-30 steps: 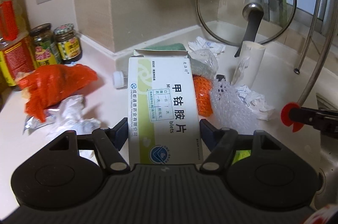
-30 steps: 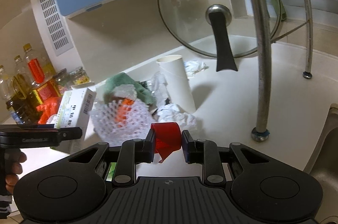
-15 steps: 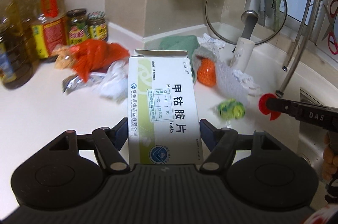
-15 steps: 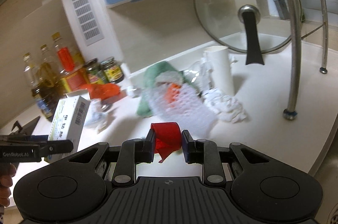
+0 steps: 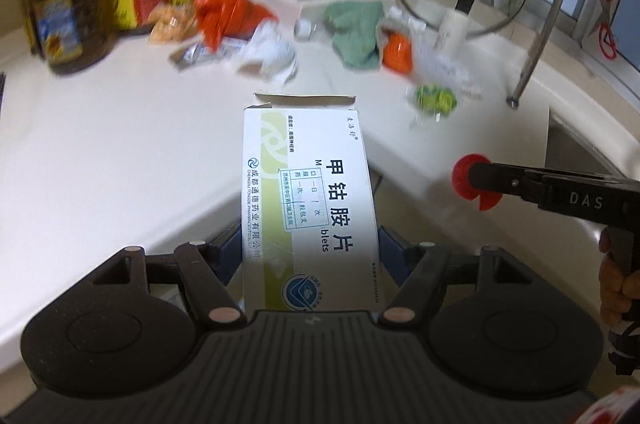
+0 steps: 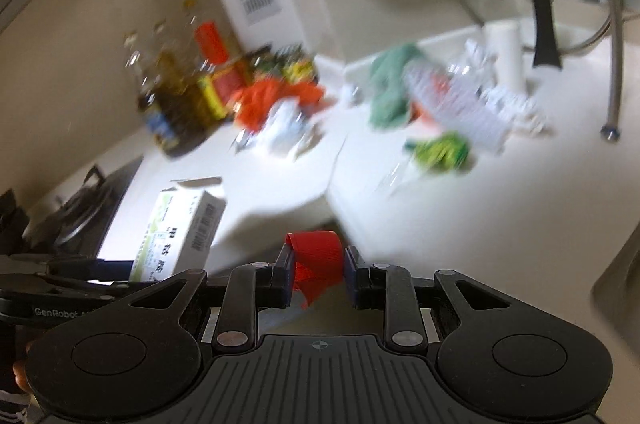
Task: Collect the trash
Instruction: 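Carry the medicine box in the left gripper while the right gripper carries the red cap to the bin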
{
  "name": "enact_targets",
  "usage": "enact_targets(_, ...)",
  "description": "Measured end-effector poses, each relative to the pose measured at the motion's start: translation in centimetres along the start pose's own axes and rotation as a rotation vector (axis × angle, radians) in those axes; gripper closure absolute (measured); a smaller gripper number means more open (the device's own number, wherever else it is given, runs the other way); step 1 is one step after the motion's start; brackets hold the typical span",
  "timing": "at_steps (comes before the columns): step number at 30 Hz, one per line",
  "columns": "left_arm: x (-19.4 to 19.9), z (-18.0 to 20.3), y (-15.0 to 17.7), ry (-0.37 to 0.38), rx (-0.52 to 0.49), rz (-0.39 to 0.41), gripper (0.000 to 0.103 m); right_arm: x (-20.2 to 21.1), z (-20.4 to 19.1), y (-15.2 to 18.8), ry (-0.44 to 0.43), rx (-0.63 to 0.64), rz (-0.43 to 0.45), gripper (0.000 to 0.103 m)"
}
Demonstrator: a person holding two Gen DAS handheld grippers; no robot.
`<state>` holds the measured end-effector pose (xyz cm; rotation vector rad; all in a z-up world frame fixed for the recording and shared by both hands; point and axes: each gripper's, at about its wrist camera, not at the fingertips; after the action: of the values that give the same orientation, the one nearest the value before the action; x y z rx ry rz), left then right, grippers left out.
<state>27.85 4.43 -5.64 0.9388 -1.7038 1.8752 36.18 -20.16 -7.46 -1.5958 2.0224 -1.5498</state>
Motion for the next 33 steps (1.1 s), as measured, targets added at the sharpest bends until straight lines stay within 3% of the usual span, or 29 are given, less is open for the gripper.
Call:
enact_targets(13,-1.0,-1.6,6.9,0.021,0.020,-0.174,0.034,-2.9,-2.3,6.9,0.009,-0.019,-0.170,0.077)
enact_targets(24,-6.2,-1.6,11.5,-0.004,0.060,-0.315,0.034,-6.5,0.0,11.6,0.067,-0.068,-0.279,0.077)
enact_targets(33,-11.1,-1.9,13.6,-0.026,0.151,-0.398,0.034,-9.6,2.4,13.6,0.095,-0.097,-0.343,0.077)
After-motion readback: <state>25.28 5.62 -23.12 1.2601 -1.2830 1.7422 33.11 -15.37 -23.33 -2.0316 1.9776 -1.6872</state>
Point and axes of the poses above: each gripper's, at about its wrist camera, not at the fingertips, and x roughly against the way its jaws point, z to its right, y to its underside, and after that the axes turned 10 degrees about -y, right-handed
